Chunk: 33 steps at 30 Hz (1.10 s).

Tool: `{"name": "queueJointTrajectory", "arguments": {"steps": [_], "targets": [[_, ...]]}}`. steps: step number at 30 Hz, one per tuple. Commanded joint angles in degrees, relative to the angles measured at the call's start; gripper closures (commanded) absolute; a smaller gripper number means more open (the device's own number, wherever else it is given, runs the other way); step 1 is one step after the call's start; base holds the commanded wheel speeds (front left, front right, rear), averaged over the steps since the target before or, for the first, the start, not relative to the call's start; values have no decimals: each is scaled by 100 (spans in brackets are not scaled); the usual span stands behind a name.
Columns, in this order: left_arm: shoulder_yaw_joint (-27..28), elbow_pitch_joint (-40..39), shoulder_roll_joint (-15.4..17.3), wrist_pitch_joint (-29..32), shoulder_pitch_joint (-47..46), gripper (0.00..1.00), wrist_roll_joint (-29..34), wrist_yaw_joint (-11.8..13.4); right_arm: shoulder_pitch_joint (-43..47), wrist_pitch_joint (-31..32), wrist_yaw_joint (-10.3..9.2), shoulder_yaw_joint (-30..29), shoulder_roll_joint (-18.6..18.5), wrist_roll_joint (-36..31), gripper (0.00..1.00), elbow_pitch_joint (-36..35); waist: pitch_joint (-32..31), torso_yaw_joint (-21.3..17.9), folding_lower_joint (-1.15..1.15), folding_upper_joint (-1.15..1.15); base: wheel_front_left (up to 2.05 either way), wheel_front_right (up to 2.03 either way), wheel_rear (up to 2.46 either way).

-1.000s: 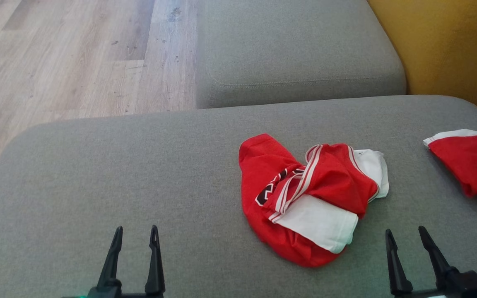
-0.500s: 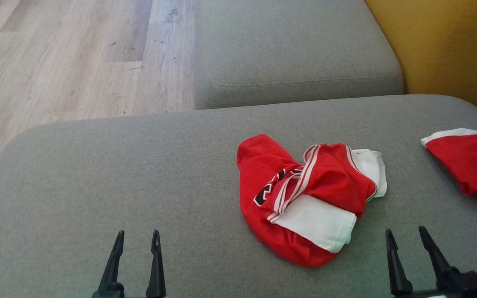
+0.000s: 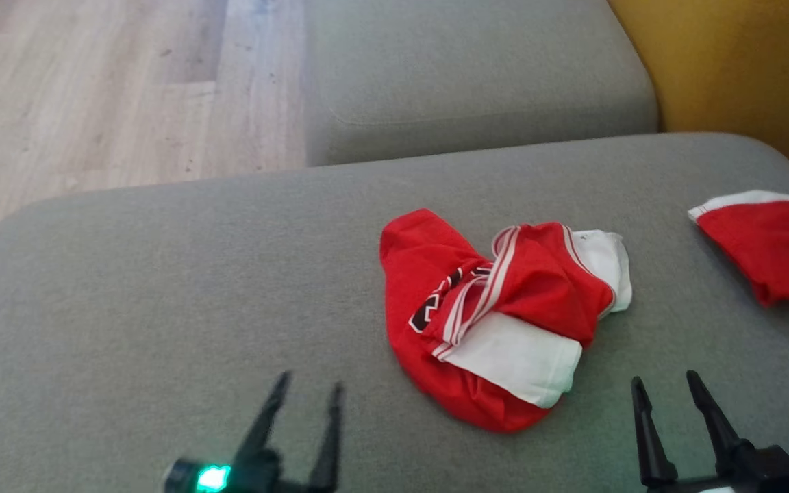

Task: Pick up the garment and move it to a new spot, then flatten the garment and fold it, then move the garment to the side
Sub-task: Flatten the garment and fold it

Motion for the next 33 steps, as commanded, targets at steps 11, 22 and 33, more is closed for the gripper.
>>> {"name": "queueJointTrajectory", "arguments": {"steps": [11,22,33], "targets": [[-1390,1593,-46,-41,-2020,0,-92,-240,-557,-15,14,391,-371,7,0,-273,545,-715,0,0,0,0,0],[-2220,2753,-46,-33,-3305,0,-899,134,-951,-15,14,454,-417,178,0,-274,1092,-1286,0,0,0,0,0],[-2684,3389,-47,-36,-3938,100,-1440,318,-1150,-15,14,495,-427,214,0,-269,1214,-1472,0,0,0,0,0]]}}
